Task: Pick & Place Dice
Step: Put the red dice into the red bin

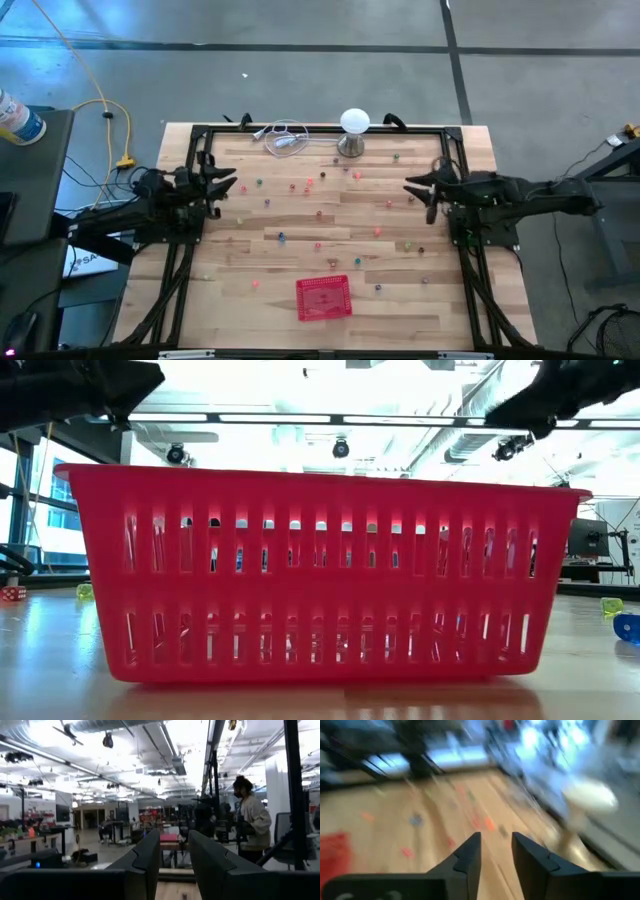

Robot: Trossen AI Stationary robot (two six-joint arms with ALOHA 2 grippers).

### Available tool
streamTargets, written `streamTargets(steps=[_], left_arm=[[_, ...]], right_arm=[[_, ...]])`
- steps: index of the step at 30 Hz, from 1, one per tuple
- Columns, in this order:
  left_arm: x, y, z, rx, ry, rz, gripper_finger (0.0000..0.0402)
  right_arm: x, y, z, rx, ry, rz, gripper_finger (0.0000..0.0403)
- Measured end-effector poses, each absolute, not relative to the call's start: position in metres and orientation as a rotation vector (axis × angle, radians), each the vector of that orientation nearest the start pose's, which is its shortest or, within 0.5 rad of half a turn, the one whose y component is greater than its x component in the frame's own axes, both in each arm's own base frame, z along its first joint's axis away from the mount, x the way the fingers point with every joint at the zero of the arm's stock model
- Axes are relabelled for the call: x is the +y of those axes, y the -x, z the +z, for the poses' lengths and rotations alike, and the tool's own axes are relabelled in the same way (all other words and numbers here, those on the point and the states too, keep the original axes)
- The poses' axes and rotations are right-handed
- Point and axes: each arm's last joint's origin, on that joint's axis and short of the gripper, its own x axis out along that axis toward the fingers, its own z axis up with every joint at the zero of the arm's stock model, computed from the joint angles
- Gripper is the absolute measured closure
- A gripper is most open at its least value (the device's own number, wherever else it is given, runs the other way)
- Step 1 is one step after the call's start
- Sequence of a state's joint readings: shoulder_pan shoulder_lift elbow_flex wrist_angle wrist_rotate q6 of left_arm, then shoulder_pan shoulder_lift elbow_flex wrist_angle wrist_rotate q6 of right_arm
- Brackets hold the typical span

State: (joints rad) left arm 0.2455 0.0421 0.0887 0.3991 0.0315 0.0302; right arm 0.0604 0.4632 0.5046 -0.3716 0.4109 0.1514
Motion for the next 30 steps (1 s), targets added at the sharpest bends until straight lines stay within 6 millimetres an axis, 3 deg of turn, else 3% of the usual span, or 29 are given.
streamTargets(steps=[5,10,15,20,26,30], left_arm=[[0.023,-0.094,0.221,-0.351,-0.031,0.21,0.0303],[0.026,-0.109,0.21,-0.224,0.044,0.206,0.0303],[0.029,-0.12,0.201,-0.145,0.163,0.2,0.0303],[0.029,-0.125,0.195,-0.088,0.171,0.178,0.0303],[0.03,-0.127,0.193,-0.07,0.128,0.181,0.0303],[0.03,-0.127,0.193,-0.069,0.118,0.18,0.0303]], right_arm=[[-0.009,-0.127,0.239,0.58,-0.262,-0.551,0.0282],[-0.013,-0.147,0.198,0.801,-0.24,-0.616,0.0284],[-0.016,-0.164,0.172,0.859,-0.258,-0.659,0.0286],[-0.018,-0.175,0.157,0.911,-0.226,-0.639,0.0286],[-0.03,-0.191,0.149,0.857,-0.38,-0.624,0.0273],[-0.04,-0.192,0.142,0.866,-0.473,-0.676,0.0241]])
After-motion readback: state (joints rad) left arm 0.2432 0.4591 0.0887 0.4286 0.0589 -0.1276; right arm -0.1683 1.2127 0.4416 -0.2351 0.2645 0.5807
